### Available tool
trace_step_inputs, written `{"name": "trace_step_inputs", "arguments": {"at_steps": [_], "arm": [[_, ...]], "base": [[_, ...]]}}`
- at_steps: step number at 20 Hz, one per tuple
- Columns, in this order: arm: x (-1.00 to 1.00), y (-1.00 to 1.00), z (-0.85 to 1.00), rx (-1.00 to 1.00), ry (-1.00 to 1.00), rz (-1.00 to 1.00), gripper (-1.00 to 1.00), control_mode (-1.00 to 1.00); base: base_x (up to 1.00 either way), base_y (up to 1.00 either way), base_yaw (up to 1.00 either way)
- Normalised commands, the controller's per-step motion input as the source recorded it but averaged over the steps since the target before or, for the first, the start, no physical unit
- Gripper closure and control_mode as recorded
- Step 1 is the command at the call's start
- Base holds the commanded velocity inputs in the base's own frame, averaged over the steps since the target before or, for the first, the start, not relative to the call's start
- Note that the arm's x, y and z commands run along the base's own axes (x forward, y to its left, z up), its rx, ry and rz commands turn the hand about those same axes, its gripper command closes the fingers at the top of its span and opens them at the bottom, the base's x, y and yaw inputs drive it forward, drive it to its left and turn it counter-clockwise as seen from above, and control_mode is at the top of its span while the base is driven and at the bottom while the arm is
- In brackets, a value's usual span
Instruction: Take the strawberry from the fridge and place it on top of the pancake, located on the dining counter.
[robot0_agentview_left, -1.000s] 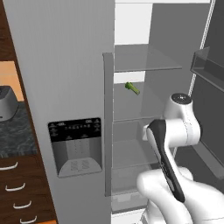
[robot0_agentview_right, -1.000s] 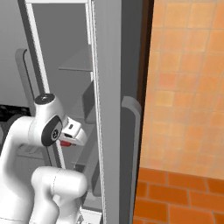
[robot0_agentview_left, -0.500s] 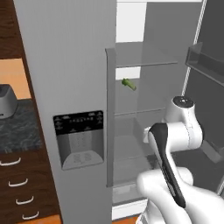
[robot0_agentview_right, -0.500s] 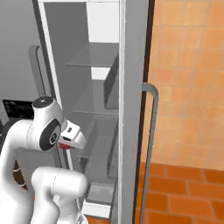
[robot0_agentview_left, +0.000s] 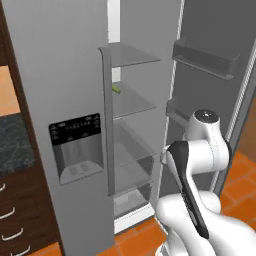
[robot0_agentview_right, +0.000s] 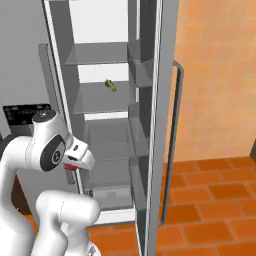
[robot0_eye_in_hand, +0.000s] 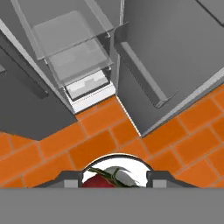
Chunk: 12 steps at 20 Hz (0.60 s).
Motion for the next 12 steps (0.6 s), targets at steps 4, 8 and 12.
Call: {"name": "trace_step_inputs", "arguments": {"at_steps": [4,8,12], "arm": [[0.00,0.00,0.00,0.00,0.00,0.00,1.00,1.00],[0.00,0.00,0.00,0.00,0.00,0.00,1.00,1.00],[0.00,0.00,0.00,0.00,0.00,0.00,1.00,1.00]], "base": [[-0.43,0.00,-0.90],[-0.18,-0.19,-0.87],[-0.23,-0.26,-0.85]]}}
